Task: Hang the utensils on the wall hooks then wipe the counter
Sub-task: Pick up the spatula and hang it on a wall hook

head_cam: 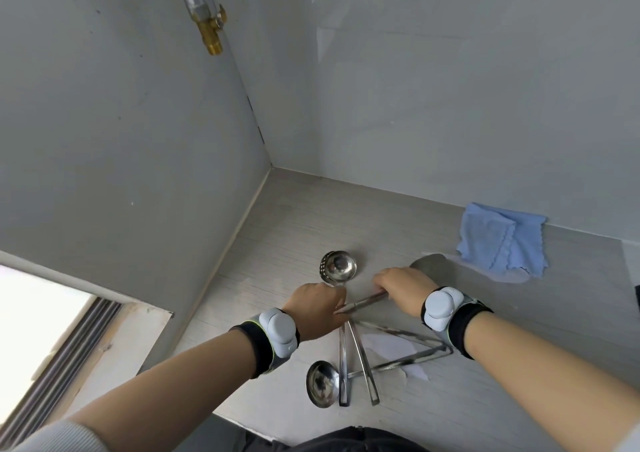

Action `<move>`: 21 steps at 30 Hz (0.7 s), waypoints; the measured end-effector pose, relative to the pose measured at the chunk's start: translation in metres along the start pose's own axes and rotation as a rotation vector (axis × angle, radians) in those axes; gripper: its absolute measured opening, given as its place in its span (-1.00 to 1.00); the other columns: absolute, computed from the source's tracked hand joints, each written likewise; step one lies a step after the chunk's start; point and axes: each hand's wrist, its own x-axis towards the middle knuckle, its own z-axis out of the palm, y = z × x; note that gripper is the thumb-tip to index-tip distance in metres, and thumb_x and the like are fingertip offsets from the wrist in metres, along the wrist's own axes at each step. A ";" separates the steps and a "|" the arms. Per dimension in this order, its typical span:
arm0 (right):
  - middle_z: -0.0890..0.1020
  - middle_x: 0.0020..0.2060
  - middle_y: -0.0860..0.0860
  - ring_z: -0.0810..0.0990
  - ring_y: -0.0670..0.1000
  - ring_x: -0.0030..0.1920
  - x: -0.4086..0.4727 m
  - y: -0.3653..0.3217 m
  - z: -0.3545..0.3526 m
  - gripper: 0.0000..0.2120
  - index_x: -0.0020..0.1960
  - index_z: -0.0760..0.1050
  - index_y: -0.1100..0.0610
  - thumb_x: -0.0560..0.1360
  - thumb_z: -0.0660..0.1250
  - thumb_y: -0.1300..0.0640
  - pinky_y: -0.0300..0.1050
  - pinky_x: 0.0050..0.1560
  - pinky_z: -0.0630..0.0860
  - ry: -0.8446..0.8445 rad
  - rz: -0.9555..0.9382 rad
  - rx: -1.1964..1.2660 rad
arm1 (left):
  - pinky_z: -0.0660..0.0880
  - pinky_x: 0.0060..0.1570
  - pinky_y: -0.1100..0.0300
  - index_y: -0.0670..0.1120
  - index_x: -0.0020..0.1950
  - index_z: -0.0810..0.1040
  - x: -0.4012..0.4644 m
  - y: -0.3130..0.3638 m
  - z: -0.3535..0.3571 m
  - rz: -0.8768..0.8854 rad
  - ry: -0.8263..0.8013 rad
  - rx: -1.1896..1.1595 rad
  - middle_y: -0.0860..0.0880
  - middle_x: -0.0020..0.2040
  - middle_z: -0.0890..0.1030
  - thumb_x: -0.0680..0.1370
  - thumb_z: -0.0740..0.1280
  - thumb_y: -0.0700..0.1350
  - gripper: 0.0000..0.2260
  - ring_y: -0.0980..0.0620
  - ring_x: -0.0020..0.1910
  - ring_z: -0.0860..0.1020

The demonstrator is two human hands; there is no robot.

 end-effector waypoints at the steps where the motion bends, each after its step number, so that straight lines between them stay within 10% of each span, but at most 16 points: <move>1: 0.60 0.04 0.12 0.58 0.17 0.00 -0.003 0.003 -0.005 -0.80 0.05 0.47 0.16 0.50 0.14 0.31 -0.04 -0.08 0.42 0.009 0.020 0.021 | 0.30 -0.20 0.11 -0.01 0.03 0.52 0.002 0.000 -0.008 -0.012 0.016 -0.007 -0.07 -0.06 0.65 0.55 0.30 0.14 -0.76 -0.16 -0.08 0.60; 11: 0.50 -0.17 -0.01 0.43 0.06 -0.20 -0.047 0.026 -0.064 -0.85 0.00 0.42 0.09 0.49 0.15 0.27 -0.21 -0.36 0.18 0.177 0.171 0.150 | 0.47 -0.30 0.18 0.06 -0.11 0.60 0.022 0.010 -0.108 -0.131 0.214 -0.178 0.12 -0.20 0.65 0.37 0.43 0.15 -0.79 0.04 -0.18 0.61; 21: 0.46 -0.23 -0.09 0.41 -0.13 -0.29 -0.076 0.045 -0.106 -0.61 -0.28 0.20 -0.15 0.47 0.19 0.32 -0.23 -0.22 0.37 0.422 0.225 0.364 | 0.40 -0.41 0.35 -0.10 -0.20 0.63 0.042 0.060 -0.219 -0.070 0.479 -0.611 0.10 -0.39 0.60 0.28 0.60 0.04 -0.71 0.12 -0.43 0.49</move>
